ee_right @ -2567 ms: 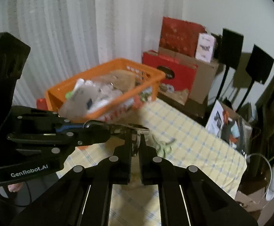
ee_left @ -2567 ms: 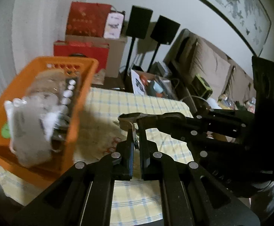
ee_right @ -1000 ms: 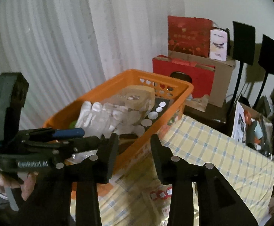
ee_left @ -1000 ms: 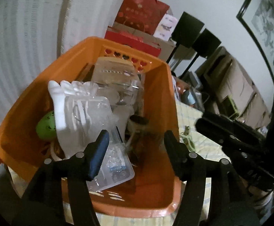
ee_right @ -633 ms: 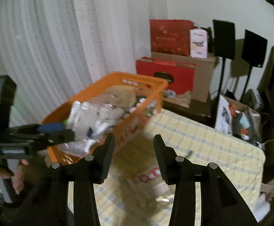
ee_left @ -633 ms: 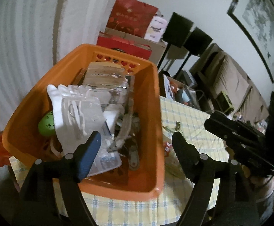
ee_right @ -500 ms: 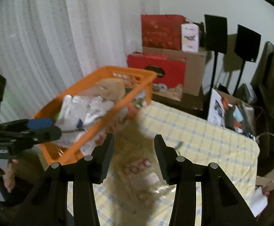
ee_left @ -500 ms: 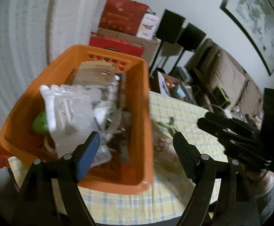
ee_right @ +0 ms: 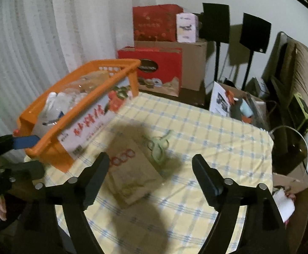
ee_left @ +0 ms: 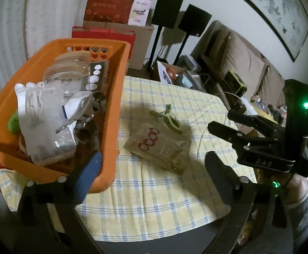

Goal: Organize objects
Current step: 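Withdraw both grippers and move the right gripper toward the brown pouch, then grasp the brown red-labelled pouch with the right gripper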

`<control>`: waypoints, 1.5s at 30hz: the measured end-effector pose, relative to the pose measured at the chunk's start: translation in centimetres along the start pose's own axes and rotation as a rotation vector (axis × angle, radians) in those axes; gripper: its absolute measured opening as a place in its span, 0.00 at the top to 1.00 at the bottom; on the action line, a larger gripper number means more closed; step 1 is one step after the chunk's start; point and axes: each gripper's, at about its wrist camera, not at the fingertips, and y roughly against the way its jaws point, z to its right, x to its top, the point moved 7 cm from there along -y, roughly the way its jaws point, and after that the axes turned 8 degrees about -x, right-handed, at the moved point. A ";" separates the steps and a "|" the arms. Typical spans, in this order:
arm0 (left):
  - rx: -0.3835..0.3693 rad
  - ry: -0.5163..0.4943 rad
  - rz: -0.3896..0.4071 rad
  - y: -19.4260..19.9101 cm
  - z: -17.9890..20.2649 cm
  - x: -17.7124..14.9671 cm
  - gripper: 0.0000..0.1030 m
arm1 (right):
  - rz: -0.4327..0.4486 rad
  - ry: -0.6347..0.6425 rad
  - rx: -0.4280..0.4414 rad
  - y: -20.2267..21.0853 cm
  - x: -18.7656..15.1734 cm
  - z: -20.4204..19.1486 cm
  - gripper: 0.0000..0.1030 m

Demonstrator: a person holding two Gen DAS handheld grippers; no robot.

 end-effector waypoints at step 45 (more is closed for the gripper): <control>-0.044 0.097 -0.167 -9.5 2.1 -4.8 0.15 | -0.210 -0.072 0.170 -7.7 -2.8 1.0 0.63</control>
